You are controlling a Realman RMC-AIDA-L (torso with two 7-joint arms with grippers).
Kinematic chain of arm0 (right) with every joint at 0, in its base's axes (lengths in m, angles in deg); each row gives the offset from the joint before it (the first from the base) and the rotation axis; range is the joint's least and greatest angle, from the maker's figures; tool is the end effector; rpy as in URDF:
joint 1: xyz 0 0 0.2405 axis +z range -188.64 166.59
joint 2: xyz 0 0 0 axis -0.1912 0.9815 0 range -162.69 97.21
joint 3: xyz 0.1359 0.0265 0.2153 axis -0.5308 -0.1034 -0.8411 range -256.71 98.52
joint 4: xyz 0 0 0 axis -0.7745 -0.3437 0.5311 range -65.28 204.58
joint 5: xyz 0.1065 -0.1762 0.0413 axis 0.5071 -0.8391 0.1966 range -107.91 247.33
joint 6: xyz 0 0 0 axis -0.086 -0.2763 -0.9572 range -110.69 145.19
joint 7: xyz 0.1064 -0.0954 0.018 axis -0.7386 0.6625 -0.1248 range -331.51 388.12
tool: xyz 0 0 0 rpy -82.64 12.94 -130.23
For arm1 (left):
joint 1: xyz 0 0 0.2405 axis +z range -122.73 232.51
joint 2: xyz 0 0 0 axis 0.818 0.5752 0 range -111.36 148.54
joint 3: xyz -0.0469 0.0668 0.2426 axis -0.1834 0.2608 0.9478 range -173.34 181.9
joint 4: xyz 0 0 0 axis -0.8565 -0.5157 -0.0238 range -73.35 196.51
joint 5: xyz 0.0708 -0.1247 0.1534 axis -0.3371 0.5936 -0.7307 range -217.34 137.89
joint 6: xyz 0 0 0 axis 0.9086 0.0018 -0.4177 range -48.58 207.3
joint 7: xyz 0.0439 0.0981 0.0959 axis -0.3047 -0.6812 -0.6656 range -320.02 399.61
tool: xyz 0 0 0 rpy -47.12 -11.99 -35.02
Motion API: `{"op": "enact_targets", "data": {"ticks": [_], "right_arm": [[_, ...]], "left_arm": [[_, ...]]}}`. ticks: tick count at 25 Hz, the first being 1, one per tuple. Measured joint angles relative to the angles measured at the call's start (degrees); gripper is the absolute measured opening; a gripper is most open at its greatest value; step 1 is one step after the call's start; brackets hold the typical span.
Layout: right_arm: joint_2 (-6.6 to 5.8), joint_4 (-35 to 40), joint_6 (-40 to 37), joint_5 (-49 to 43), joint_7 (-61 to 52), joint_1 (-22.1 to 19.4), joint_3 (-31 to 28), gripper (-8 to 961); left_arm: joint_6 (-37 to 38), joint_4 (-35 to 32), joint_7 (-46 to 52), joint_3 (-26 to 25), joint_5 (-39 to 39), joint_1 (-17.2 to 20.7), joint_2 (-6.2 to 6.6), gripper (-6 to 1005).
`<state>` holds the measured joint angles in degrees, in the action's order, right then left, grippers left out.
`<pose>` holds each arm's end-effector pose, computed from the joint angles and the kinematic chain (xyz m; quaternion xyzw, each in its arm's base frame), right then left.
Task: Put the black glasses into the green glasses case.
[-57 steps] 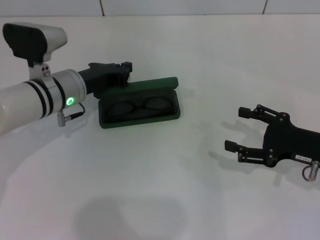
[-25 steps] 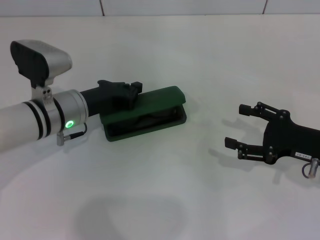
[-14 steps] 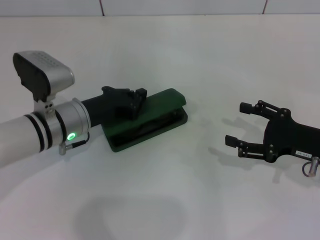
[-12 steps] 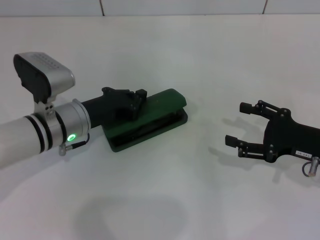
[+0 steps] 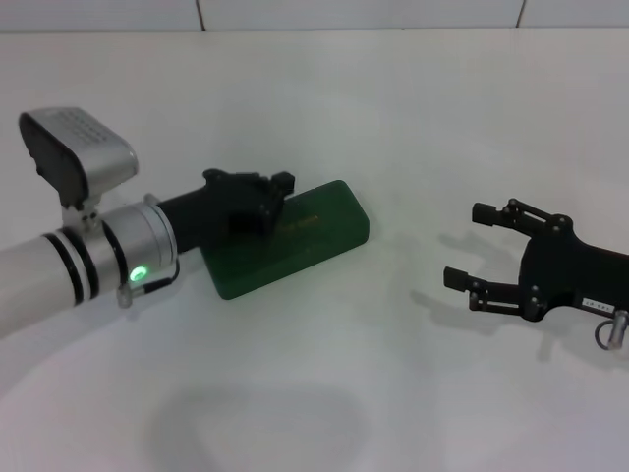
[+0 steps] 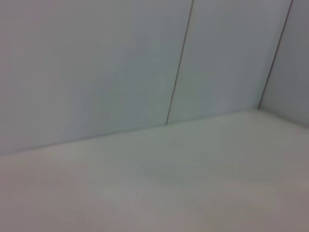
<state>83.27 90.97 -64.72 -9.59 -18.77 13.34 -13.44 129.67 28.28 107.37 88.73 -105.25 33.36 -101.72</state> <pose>0.2794 0.2984 -0.0361 -0.9284 0.0956 0.2978 0.2006 -0.2719 0.3363 -0.0730 -0.8872 -0.2802 -0.2359 0.2805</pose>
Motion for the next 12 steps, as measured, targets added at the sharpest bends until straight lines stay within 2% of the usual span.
{"op": "enact_targets", "data": {"ticks": [3,8,11,12], "right_arm": [[0.00,0.0,0.0,0.0,0.0,-0.1,0.0,883],[0.00,0.0,-0.1,0.0,-0.2,0.0,0.0,883],[-0.04,-0.1,-0.2,0.0,-0.4,0.1,0.1,883],[-0.05,-0.1,-0.3,0.0,-0.4,0.1,0.2,883]], "left_arm": [[3.8,-1.2,6.2,-0.5,0.5,-0.8,1.21,56],[8.1,-1.2,20.8,-0.6,-3.2,-4.6,5.44,57],[11.7,-0.6,23.3,-1.1,-3.7,-6.1,7.29,57],[13.1,-0.6,23.1,-1.7,-3.8,-6.3,7.56,57]]}}
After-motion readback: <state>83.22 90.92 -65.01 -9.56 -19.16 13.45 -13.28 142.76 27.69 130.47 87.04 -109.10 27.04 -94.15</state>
